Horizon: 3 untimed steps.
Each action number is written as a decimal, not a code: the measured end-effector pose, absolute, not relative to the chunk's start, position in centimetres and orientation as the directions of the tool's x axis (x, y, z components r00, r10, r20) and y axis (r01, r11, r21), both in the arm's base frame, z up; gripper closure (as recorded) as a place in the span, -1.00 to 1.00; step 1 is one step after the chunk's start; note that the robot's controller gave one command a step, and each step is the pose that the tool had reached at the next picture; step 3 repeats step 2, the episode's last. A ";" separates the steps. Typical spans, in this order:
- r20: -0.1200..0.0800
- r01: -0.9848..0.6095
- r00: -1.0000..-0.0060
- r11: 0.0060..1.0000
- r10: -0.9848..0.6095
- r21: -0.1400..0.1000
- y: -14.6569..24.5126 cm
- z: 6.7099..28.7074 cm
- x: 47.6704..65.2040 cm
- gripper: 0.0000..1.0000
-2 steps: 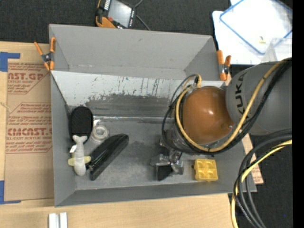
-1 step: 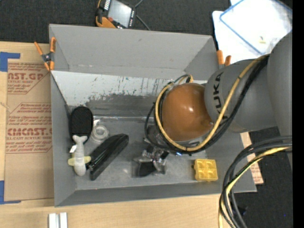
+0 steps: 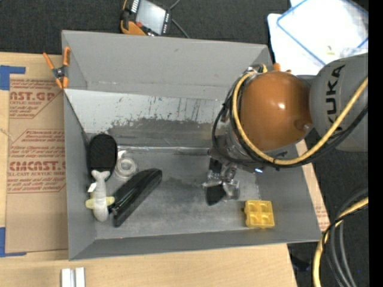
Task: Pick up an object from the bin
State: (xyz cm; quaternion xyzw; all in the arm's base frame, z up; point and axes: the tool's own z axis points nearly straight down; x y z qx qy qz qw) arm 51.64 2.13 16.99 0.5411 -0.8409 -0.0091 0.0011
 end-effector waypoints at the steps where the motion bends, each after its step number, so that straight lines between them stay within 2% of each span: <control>1: -0.008 -0.881 -0.473 0.473 -0.881 0.023 2.9 15.1 51.2 1.00; 2: -0.008 -0.894 -0.449 0.448 -0.894 0.021 1.6 24.4 50.2 1.00; 3: -0.008 -0.894 -0.449 0.448 -0.894 0.021 1.6 24.4 50.2 1.00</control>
Offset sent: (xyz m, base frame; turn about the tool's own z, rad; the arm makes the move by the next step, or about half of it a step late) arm -0.0207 -0.0173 0.1485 0.0114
